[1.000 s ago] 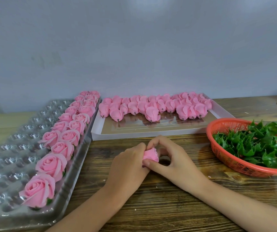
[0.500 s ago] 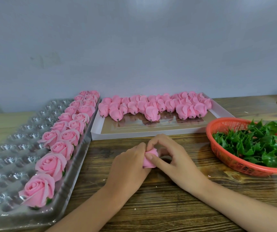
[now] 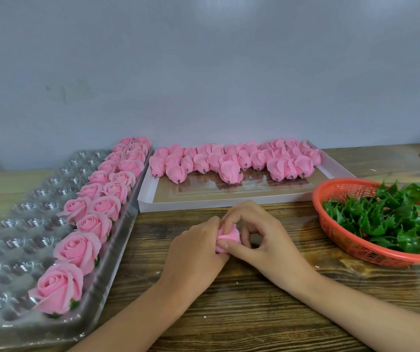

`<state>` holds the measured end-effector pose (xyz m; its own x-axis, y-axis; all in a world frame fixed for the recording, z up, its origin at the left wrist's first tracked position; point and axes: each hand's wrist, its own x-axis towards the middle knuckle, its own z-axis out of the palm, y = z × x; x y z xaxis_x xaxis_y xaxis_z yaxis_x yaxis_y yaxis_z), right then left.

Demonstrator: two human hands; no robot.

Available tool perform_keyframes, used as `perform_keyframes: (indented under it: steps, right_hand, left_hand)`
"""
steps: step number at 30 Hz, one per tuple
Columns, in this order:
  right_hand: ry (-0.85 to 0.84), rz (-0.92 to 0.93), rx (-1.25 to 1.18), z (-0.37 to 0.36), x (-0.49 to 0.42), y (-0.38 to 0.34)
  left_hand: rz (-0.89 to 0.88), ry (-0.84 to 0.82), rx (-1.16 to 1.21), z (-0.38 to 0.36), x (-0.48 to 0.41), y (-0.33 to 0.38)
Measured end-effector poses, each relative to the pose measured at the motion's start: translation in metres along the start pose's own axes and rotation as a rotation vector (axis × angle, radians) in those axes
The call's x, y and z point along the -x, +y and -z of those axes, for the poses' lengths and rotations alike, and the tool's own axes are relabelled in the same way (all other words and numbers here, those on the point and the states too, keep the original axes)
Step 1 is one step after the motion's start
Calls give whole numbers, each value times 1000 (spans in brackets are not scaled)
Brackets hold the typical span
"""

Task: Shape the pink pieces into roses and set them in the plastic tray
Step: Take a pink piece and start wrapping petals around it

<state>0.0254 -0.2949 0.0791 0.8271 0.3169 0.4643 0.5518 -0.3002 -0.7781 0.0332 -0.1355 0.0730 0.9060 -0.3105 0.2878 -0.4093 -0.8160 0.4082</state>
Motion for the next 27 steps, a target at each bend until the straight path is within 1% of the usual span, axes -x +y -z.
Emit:
perform_keyframes:
  steps: [2, 5, 10, 15, 19, 25, 27]
  right_hand:
    - [2, -11, -9, 0, 0, -1]
    - [32, -19, 48, 0, 0, -1]
    - [59, -29, 131, 0, 1, 0]
    - [61, -71, 87, -1, -1, 2]
    - [45, -200, -12, -2, -2, 5]
    - [28, -143, -4, 0, -3, 3]
    - [9, -79, 29, 0, -2, 1]
  left_hand:
    - [-6, -6, 5, 0, 0, 1]
    - [-5, -7, 6, 0, 0, 1]
    - [-35, -12, -62, 0, 1, 2]
    - [-44, 12, -75, -1, 3, 1]
    - [-44, 47, -80, -2, 3, 1]
    - [-28, 15, -61, -4, 1, -2]
    - [-22, -4, -39, -4, -2, -3]
